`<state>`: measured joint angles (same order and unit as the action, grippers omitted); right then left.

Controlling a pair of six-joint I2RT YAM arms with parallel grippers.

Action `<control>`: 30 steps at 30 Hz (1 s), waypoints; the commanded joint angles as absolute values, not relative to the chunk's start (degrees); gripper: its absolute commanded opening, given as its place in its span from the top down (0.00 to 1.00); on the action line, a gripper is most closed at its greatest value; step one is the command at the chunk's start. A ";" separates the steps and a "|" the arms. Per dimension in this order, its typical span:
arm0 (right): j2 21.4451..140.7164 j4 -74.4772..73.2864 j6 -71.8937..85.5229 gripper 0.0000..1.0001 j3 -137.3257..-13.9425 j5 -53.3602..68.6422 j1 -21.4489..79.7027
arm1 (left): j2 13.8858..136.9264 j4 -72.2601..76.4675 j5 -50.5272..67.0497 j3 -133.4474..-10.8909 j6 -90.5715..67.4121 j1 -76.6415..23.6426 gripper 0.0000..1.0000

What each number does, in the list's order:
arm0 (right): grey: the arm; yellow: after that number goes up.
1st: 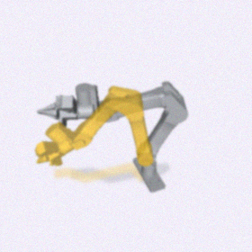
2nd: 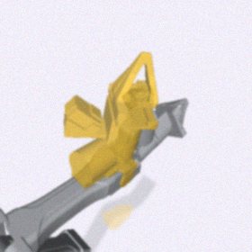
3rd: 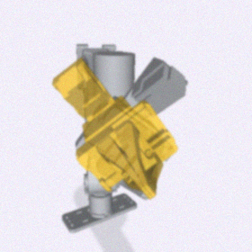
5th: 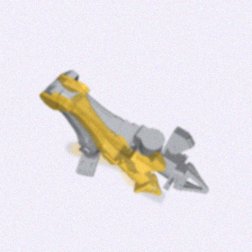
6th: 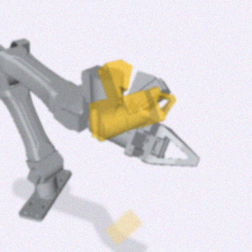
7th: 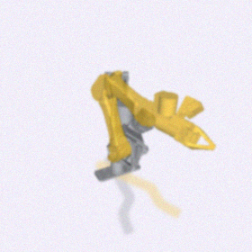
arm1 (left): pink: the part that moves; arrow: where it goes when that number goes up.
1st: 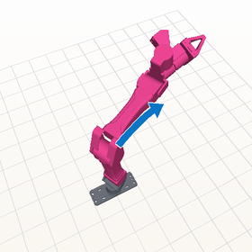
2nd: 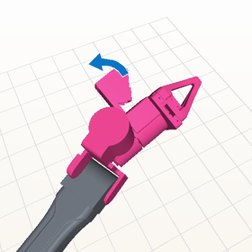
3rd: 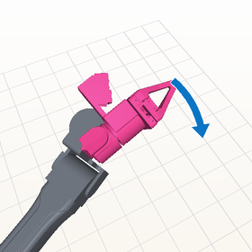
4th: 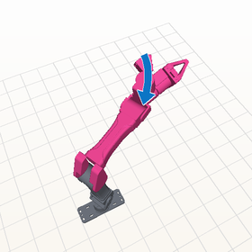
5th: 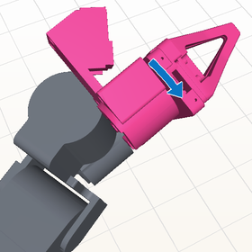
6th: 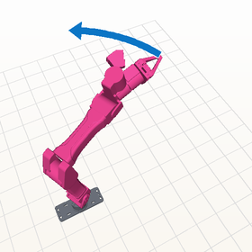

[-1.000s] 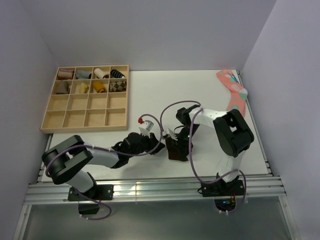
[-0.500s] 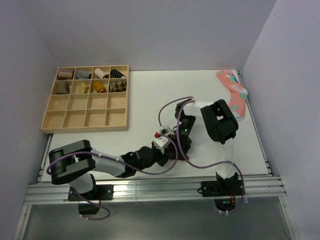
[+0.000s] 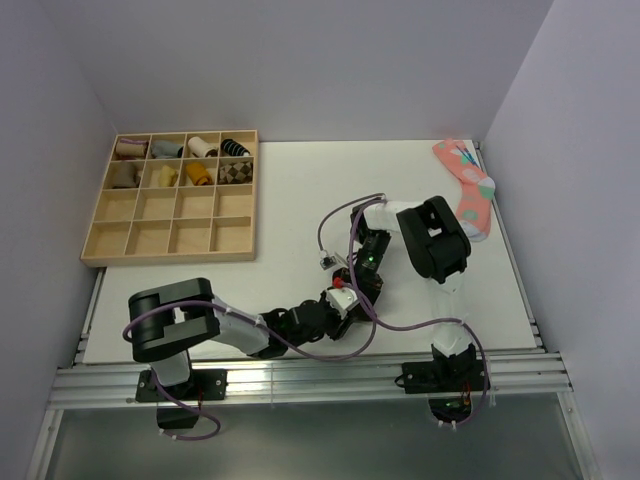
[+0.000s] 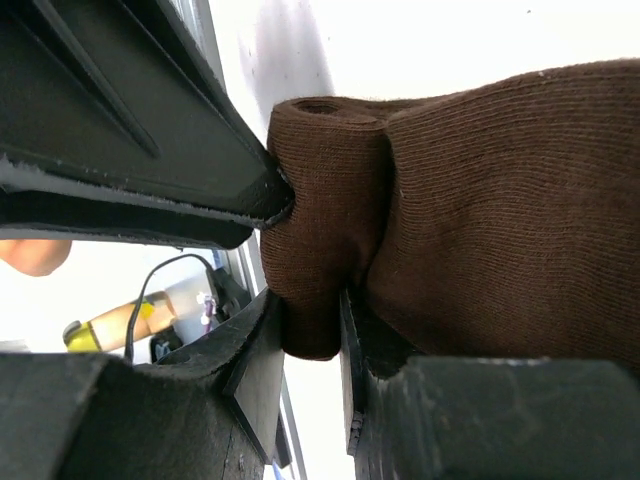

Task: Roll the socks
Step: Roll the sock at the center of the board.

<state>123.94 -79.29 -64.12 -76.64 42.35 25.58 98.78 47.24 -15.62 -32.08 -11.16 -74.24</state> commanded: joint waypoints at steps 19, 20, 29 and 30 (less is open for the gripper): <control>127.97 -82.53 -64.86 0.72 -77.70 38.41 24.26 | 102.04 42.19 -18.45 -36.65 -7.56 -76.38 0.36; 128.06 -82.44 -64.86 0.72 -77.70 38.32 24.26 | 102.39 41.84 -18.46 -36.91 -7.38 -76.38 0.36; 127.71 -82.53 -65.30 0.72 -77.17 38.06 23.91 | 105.81 39.55 -18.46 -39.02 -7.12 -76.46 0.38; 127.71 -82.53 -65.30 0.72 -77.17 38.06 23.82 | 105.99 39.46 -17.85 -39.11 -7.12 -76.46 0.38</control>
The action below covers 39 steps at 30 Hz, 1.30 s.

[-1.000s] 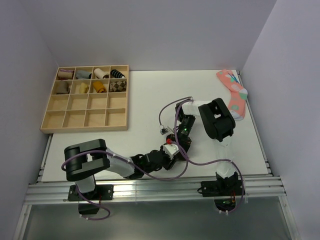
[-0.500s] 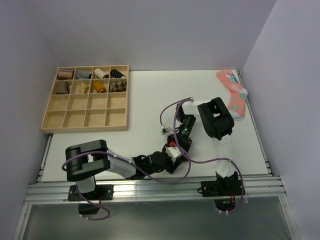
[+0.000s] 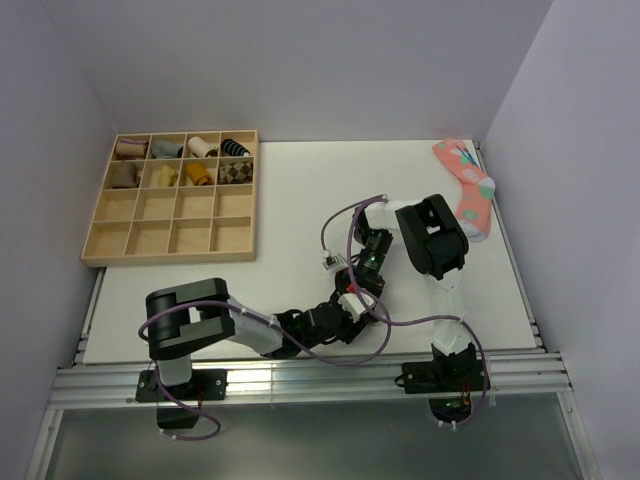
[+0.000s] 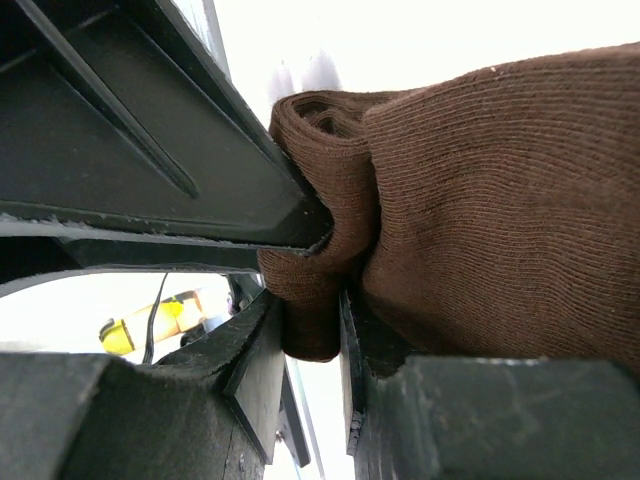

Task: Roll the socks
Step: Roll the sock at the center of the board.

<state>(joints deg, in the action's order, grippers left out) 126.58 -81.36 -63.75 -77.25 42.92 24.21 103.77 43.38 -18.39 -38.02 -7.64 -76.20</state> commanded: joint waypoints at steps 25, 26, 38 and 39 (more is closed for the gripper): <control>119.01 -76.21 -61.88 0.53 -76.82 39.11 20.22 | 111.45 30.15 -6.69 -44.65 -10.46 -74.36 0.91; 117.09 -75.33 -60.57 0.53 -76.73 39.20 19.95 | 111.62 29.28 -5.98 -44.91 -10.98 -74.01 0.92; 103.46 -58.03 -47.57 0.48 -73.48 42.10 11.87 | 111.01 26.19 4.20 -46.41 -14.23 -69.61 0.99; 102.58 -56.53 -46.24 0.48 -72.35 41.93 11.34 | 111.01 26.10 4.83 -46.41 -14.59 -69.26 1.00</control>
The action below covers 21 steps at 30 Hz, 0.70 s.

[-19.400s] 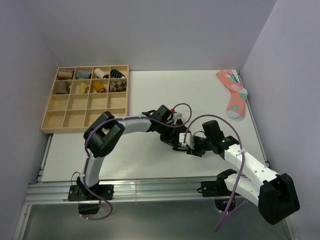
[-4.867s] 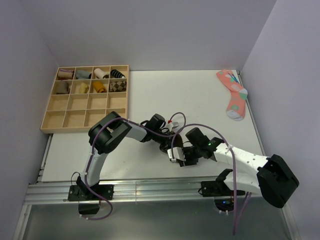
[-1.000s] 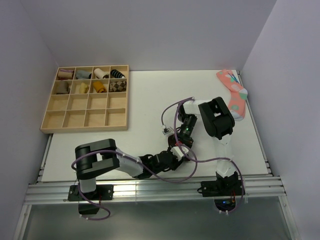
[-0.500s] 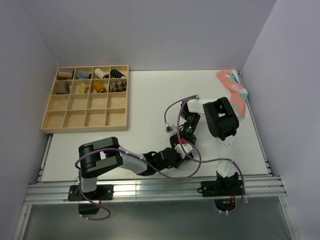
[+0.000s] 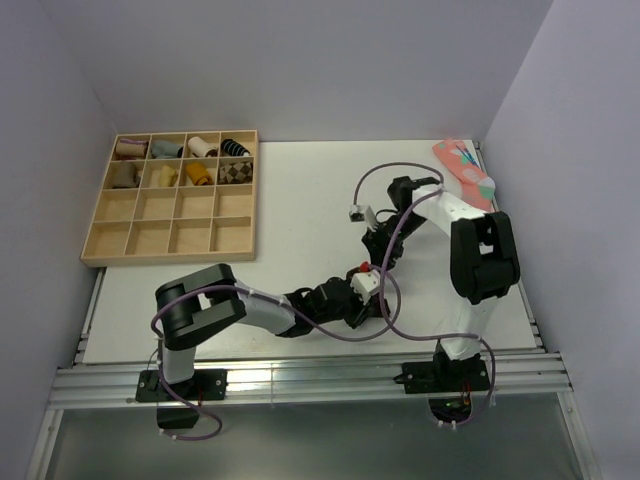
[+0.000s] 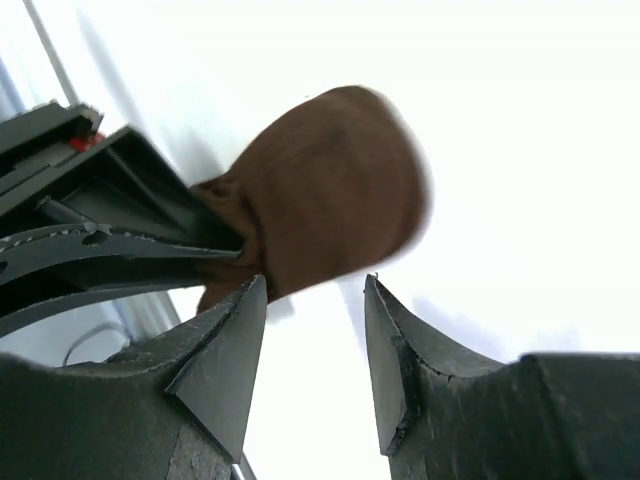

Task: Roll the socks
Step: Roll the sock at the center of the board.

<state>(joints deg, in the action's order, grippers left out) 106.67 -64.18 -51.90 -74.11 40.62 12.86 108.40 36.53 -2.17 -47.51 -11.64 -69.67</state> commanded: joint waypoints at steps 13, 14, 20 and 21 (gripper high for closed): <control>88.43 -49.49 -53.34 0.46 -60.66 45.18 4.66 | 109.60 22.51 21.00 -46.84 -22.58 -61.09 1.00; 87.55 -50.35 -57.53 0.46 -59.69 45.44 4.66 | 109.86 21.89 21.96 -47.19 -23.02 -60.74 1.00; 79.73 -51.85 -68.79 0.43 -53.27 47.28 4.75 | 111.88 18.46 31.90 -50.44 -26.36 -57.75 1.00; 78.67 -51.86 -69.51 0.41 -51.87 47.72 4.66 | 112.15 17.41 32.60 -51.06 -26.63 -57.22 1.00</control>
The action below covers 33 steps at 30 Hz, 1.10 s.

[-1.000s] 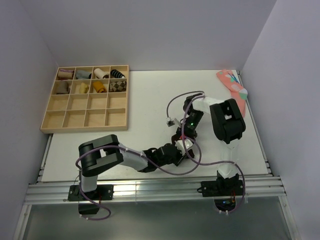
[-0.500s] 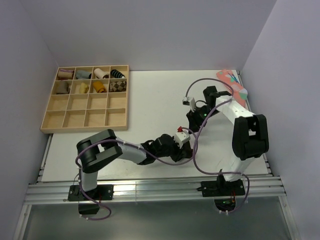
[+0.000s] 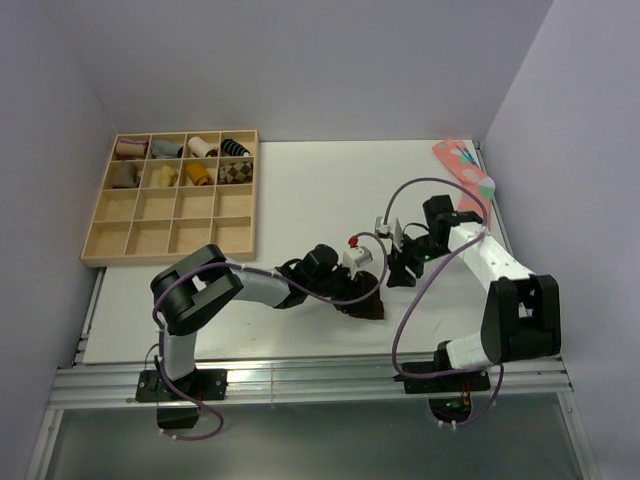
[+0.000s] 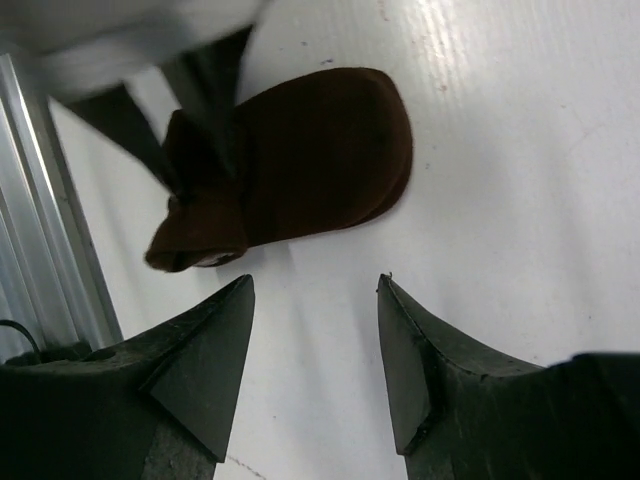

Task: Roll the socks
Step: Roll the sock at the center of the board.

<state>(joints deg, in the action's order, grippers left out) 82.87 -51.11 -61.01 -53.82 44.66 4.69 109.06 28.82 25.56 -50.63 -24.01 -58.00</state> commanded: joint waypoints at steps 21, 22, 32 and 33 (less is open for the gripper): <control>55.29 -41.92 -68.20 0.37 -33.84 41.40 20.21 | 118.83 8.43 46.84 -59.85 -37.79 -50.63 1.00; 54.24 -41.92 -68.12 0.37 -33.58 41.22 20.65 | 119.35 8.18 47.02 -60.03 -38.40 -50.54 1.00; 52.20 -40.52 -66.62 0.37 -30.50 39.03 25.83 | 122.25 6.15 48.51 -63.37 -40.69 -50.01 1.00; 52.29 -40.08 -66.45 0.37 -30.24 38.41 26.27 | 122.52 6.41 48.95 -63.28 -41.48 -49.92 1.00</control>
<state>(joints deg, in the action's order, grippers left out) 52.62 -42.50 -67.37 -31.14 39.57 24.62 119.57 11.55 50.46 -63.57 -41.32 -49.84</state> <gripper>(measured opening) 0.633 0.287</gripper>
